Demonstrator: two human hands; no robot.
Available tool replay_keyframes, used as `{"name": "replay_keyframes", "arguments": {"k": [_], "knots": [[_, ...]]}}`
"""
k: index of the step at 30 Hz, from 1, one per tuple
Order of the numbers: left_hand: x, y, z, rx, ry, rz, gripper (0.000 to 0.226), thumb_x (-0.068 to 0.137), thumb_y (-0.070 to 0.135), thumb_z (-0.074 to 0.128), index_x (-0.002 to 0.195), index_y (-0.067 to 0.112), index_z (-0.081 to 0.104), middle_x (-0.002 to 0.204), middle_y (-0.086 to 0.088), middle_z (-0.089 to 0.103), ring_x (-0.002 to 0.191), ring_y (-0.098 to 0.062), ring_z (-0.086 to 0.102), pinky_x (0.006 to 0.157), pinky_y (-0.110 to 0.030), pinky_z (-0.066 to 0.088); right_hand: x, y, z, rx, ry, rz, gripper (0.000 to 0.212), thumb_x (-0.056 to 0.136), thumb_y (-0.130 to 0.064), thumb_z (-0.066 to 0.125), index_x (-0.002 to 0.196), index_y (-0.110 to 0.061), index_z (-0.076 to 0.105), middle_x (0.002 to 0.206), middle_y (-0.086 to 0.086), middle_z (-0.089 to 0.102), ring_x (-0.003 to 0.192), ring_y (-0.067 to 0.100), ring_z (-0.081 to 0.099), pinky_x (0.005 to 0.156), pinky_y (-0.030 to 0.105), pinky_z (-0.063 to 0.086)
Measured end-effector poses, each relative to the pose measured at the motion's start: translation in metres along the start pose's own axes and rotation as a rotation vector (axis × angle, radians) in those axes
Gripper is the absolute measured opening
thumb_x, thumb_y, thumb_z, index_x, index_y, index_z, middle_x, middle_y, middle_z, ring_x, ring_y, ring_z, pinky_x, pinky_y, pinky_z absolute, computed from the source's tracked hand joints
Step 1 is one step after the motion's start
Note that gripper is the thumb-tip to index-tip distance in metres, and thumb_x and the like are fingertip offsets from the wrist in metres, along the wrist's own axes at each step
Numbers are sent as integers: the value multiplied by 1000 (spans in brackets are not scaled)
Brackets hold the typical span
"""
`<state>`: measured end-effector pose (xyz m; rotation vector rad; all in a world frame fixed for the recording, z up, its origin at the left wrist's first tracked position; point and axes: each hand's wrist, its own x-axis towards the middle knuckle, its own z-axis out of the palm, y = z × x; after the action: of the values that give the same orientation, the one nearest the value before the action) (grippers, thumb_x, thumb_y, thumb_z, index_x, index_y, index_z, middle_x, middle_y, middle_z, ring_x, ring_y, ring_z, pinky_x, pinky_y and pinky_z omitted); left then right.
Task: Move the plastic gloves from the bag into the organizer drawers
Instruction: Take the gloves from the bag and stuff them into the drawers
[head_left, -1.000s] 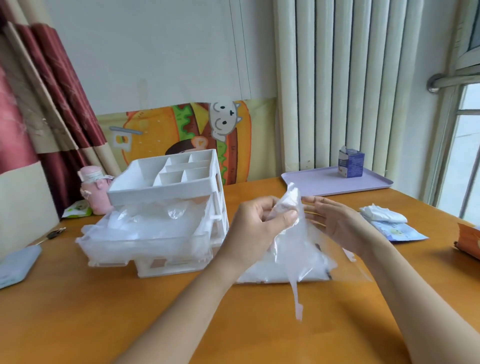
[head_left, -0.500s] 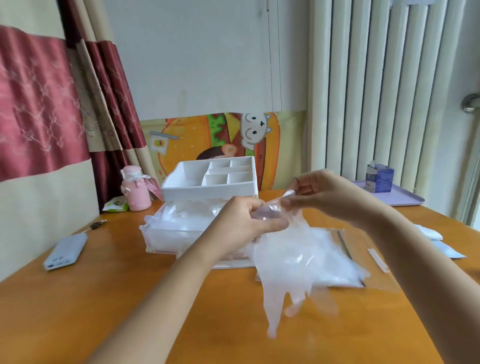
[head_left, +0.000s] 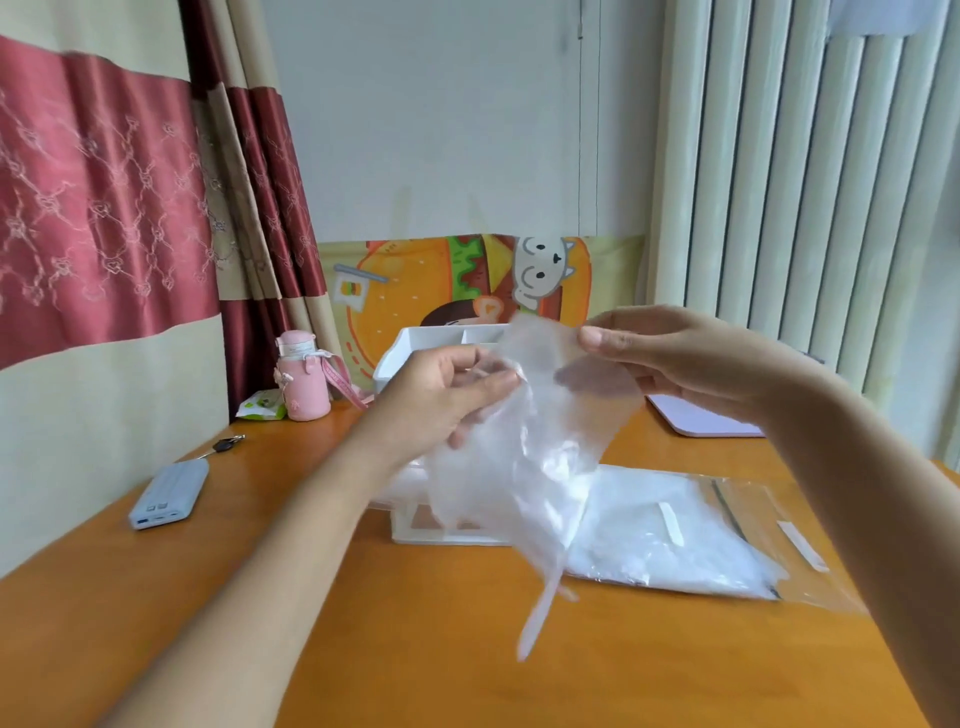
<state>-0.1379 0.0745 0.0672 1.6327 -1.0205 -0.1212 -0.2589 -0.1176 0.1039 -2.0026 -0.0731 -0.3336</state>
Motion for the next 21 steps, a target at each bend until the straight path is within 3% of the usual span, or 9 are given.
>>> {"name": "replay_keyframes", "arguments": {"k": [3,6,10,11,13,15,17,19,21], "knots": [[8,8,-22,158,-160,0,20,82,36,72,92,18,70,62,-1,57,55,-8,48,53,-20,36,14,-9,13,-101,-47,-3,61,63,-50,70,118,-24,62,108,-1,71,97,12,69,78,19,52],[17,12,-35,254,-251,16,41,72,53,76,97,20,73,75,-19,62,70,-22,49,68,-35,35,31,-14,28,-106,-134,15,53,70,-43,69,115,-15,62,102,3,71,88,20,70,80,25,54],[30,13,-51,318,-257,-31,28,75,45,77,88,20,75,69,2,58,72,-19,43,68,-35,33,44,-13,40,-149,-123,-23,24,80,-15,74,102,-8,68,78,1,69,64,11,63,62,16,49],[32,12,-56,353,-250,-48,21,80,38,77,88,19,74,69,6,60,72,-16,45,68,-33,36,46,-12,42,-155,-104,-23,28,79,-10,75,105,-11,66,77,-1,69,65,11,64,63,16,49],[35,9,-62,419,-253,-89,16,83,33,75,89,19,75,69,9,65,72,-14,49,67,-28,39,50,-8,42,-227,-107,-2,57,72,-16,81,122,-26,58,91,-7,68,79,11,66,73,17,49],[38,7,-68,454,-282,-143,19,81,38,76,92,23,76,89,-2,73,83,-23,60,78,-36,49,53,-5,49,-395,-150,-1,90,61,-30,87,136,-43,40,112,-13,60,96,8,63,86,21,48],[42,5,-71,508,-307,-195,20,78,41,77,92,28,78,100,-4,73,100,-27,64,94,-45,51,58,0,58,-541,-149,-54,101,60,-31,88,140,-48,29,116,-13,55,97,6,61,91,24,48],[47,2,-75,554,-313,-229,8,77,40,78,80,32,78,83,6,73,89,-23,63,88,-41,52,63,5,66,-599,-106,-111,88,68,-20,85,138,-40,35,107,-12,58,89,9,62,88,26,50],[50,0,-75,565,-327,-237,10,75,38,78,67,33,76,63,16,64,73,-13,55,75,-32,43,69,12,71,-581,-57,-150,61,75,-14,79,126,-32,49,94,-10,62,78,12,65,79,29,54]]}}
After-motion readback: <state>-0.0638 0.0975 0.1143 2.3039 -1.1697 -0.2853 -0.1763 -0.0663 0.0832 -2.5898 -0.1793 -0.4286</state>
